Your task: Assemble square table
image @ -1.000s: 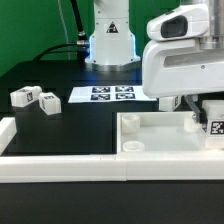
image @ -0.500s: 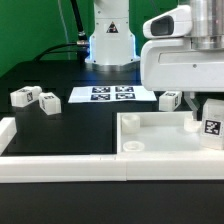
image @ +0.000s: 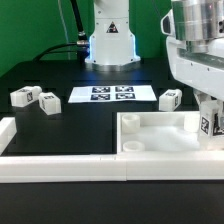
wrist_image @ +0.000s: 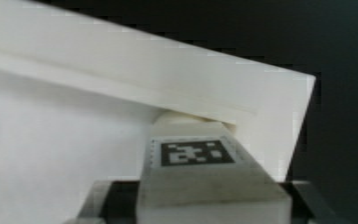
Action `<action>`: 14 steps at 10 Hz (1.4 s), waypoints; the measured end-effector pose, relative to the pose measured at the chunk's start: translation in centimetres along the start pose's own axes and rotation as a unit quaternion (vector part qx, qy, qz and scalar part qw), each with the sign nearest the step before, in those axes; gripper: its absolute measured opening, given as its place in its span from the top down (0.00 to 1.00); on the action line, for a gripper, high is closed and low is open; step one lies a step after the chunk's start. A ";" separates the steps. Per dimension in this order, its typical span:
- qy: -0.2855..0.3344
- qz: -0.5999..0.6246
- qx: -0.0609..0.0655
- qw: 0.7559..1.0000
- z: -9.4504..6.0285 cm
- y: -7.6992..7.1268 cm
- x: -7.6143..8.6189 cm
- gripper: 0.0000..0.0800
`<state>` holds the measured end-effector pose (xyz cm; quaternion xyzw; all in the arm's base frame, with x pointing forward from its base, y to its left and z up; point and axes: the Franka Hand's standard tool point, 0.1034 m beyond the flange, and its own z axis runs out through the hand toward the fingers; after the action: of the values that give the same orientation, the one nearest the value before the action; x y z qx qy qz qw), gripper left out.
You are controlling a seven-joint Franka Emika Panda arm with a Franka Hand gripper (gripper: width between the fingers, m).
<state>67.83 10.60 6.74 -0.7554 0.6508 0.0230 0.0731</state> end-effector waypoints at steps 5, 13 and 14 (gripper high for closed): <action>-0.045 0.247 0.012 0.968 0.0 -0.3 0.2 0.63; -0.039 0.302 0.021 0.952 -1.2 -0.6 -0.7 0.22; -0.043 0.289 0.027 0.956 -2.5 -0.5 -1.1 0.20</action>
Offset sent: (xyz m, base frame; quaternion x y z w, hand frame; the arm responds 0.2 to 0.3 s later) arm 0.0054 -0.0039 -0.0032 0.0424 -0.0767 0.3942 0.9148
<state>68.02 11.42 9.42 -0.5308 0.8382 0.0581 0.1110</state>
